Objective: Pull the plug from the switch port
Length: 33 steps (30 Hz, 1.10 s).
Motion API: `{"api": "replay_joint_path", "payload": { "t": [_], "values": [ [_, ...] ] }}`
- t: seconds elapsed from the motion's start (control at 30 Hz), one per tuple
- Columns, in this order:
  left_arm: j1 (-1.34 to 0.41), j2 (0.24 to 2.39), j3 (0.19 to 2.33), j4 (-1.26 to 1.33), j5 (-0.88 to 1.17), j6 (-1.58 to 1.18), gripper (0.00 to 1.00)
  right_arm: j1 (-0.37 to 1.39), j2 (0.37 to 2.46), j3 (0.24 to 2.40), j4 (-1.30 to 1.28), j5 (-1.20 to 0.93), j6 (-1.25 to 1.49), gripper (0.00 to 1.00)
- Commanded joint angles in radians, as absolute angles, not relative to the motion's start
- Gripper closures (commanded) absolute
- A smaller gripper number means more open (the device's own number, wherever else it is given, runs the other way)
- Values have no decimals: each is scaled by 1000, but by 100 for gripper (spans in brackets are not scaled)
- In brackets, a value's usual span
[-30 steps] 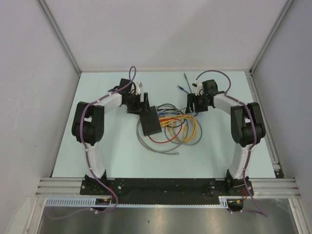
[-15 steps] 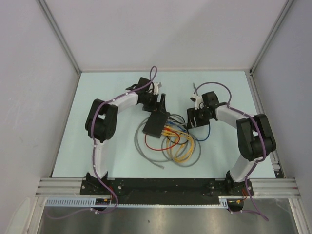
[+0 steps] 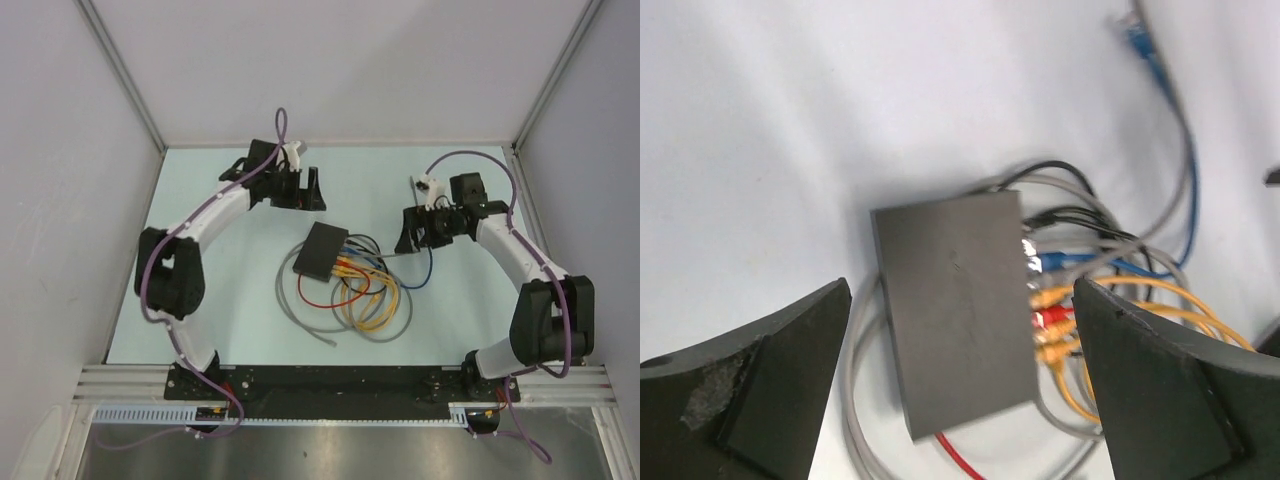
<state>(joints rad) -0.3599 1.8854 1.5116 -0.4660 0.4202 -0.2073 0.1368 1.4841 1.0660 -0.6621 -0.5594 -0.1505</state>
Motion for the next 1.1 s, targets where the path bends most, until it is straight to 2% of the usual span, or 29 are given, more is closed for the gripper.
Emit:
{"api": "replay_joint_path", "payload": {
  "t": [0.0, 0.07, 0.17, 0.2, 0.23, 0.27, 0.5, 0.83, 1.07],
  "values": [
    [-364, 1732, 1387, -431, 448, -192, 7, 153, 1483, 1190, -531, -689, -48, 8],
    [-364, 1712, 1350, -433, 465, -183, 13, 179, 1529, 1227, -456, -686, -5, 12],
    [-364, 1709, 1299, -425, 495, -172, 44, 239, 1606, 1290, -419, -590, -38, 16],
    [-364, 1712, 1284, -417, 508, -172, 79, 274, 1646, 1305, -419, -589, -60, 17],
    [-364, 1721, 1282, -420, 508, -175, 96, 288, 1667, 1340, -425, -597, -75, 19],
    [-364, 1730, 1281, -422, 509, -176, 100, 293, 1695, 1353, -425, -642, -75, 21],
    [-391, 1764, 1229, -382, 483, -126, 100, 212, 1867, 1373, -284, -848, 107, 31],
    [-419, 1861, 1270, -437, 373, -69, 100, 225, 1986, 1420, -370, -989, 34, 38],
    [-422, 1917, 1290, -463, 361, -78, 100, 238, 2062, 1439, -350, -997, 40, 40]
  ]
}}
